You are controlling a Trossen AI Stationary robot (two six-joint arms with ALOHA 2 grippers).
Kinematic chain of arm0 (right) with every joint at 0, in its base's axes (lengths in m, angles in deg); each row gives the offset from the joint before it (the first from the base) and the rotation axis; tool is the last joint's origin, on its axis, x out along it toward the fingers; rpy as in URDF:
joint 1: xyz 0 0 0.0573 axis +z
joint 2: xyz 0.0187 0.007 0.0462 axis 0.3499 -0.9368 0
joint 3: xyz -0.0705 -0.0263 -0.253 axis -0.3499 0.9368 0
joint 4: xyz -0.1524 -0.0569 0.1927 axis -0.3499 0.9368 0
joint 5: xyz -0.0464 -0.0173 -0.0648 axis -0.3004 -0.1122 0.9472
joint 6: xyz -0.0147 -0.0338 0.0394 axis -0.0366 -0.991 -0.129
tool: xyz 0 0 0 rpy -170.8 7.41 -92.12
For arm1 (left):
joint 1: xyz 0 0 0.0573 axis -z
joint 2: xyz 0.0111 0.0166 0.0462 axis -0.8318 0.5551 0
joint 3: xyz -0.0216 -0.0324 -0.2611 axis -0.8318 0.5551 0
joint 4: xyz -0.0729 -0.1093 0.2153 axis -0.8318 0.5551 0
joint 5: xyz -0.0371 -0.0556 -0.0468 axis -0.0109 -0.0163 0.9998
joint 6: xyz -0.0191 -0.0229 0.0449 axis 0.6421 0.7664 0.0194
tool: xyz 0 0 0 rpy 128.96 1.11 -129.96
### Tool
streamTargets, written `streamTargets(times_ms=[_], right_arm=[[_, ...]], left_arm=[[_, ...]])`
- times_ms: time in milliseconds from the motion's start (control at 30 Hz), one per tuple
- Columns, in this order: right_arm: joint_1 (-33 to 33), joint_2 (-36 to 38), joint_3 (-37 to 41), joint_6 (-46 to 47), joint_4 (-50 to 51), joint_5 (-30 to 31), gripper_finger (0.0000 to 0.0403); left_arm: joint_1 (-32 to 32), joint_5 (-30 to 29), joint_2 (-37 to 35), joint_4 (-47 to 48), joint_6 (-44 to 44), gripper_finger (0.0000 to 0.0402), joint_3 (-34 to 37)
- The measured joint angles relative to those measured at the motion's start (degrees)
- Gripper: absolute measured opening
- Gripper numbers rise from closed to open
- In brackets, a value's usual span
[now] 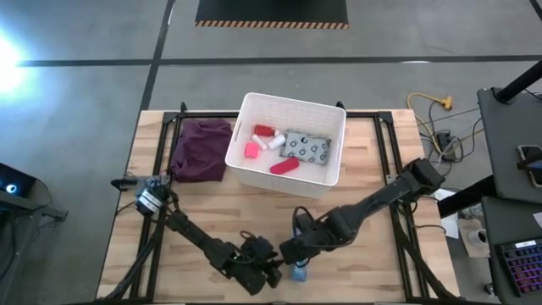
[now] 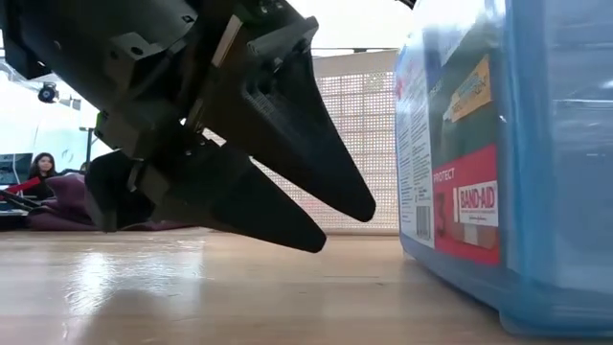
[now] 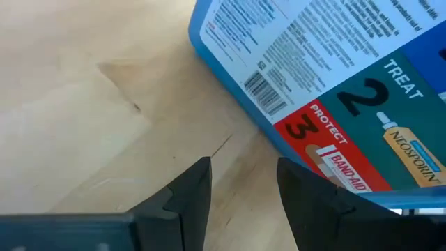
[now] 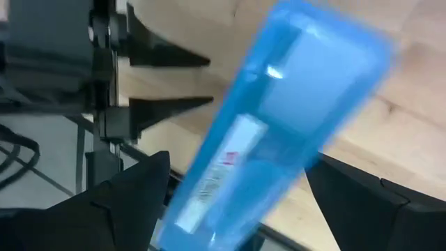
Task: Pick & place medical supplies in basket/bin
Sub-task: Put the blue medicine kit into the white bin
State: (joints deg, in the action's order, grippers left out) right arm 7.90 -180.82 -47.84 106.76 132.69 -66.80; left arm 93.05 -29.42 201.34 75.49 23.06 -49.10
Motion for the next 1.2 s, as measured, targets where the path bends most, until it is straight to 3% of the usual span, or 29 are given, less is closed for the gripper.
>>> streamTargets(times_ms=[467, 633, 800, 867, 967, 1200], right_arm=[[1.3, -6.5, -0.7, -2.0, 2.7, -5.6, 0.0316], [2.0, -7.1, -0.7, -4.3, 2.8, -5.9, 0.0242], [2.7, -5.8, -0.6, -4.7, 1.5, -2.2, 0.0136], [2.9, -4.4, -1.6, -4.7, -0.2, -0.8, 0.0133], [3.6, -2.0, -5.5, -5.0, 0.6, 6.4, 0.0133], [4.2, 2.0, -21.5, -15.0, 9.7, 32.5, 0.0133]], left_arm=[[3.7, -4.5, 0.0, 0.5, 3.6, 0.0148, 1.4], [6.5, -11.5, -0.1, 0.1, 8.8, 0.0148, 2.4], [8.7, -12.9, -0.1, 0.4, 13.6, 0.0148, 3.7], [9.5, -12.9, -0.1, 0.4, 15.6, 0.0148, 4.0], [10.8, -12.9, -0.1, 0.4, 16.1, 0.0148, 4.0], [13.7, -12.9, -0.1, 0.2, 16.2, 0.0148, 4.1]])
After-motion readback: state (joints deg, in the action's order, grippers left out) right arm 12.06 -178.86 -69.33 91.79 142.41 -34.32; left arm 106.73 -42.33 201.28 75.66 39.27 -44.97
